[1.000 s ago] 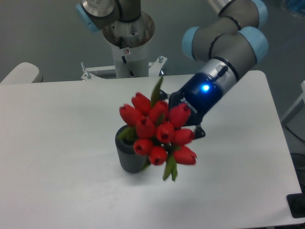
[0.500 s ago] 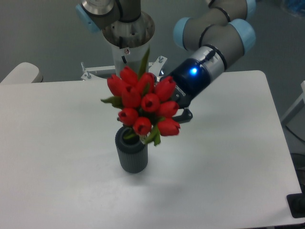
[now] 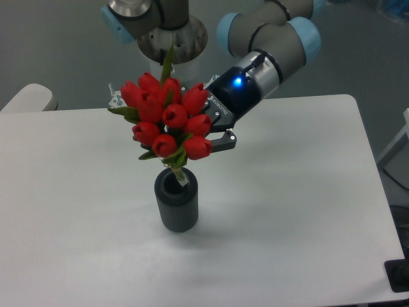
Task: Insert the flowers into the vase
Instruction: 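Lift the bouquet up and swing its stems over the vase opening, then lower the tulip stems down into the grey vase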
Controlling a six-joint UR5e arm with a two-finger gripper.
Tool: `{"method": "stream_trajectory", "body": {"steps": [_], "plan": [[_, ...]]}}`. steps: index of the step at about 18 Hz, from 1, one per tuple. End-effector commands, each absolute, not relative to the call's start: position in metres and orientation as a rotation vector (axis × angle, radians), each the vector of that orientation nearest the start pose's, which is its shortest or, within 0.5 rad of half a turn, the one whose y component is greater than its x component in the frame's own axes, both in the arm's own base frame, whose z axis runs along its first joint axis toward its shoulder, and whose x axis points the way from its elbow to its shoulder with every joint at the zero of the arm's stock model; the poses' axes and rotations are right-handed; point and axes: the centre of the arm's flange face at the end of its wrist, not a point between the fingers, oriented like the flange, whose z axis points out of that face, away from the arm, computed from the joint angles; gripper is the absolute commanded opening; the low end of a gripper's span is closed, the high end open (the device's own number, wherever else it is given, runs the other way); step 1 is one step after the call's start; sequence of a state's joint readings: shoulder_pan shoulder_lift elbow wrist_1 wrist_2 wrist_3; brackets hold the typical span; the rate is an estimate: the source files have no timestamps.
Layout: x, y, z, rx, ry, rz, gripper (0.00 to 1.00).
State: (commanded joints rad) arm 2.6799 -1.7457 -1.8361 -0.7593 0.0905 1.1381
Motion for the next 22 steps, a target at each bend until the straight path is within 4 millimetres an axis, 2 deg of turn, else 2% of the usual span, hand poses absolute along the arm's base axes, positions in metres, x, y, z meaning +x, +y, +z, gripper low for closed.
{"method": "stream_trajectory", "body": {"steps": [3,6,8,17,22], "plan": [[-0.363,0.439,0.433,-1.641,0.3,-0.377,0.3],[-0.349,0.437,0.433,-1.635,0.33,-0.361,0.3],[-0.345,0.436,0.427,-1.632,0.346,-0.35,0.3],[-0.347,0.434,0.382,-1.629,0.368,-0.336,0.3],[-0.35,0.436,0.349,-1.632,0.367,-0.346,0.3]]}}
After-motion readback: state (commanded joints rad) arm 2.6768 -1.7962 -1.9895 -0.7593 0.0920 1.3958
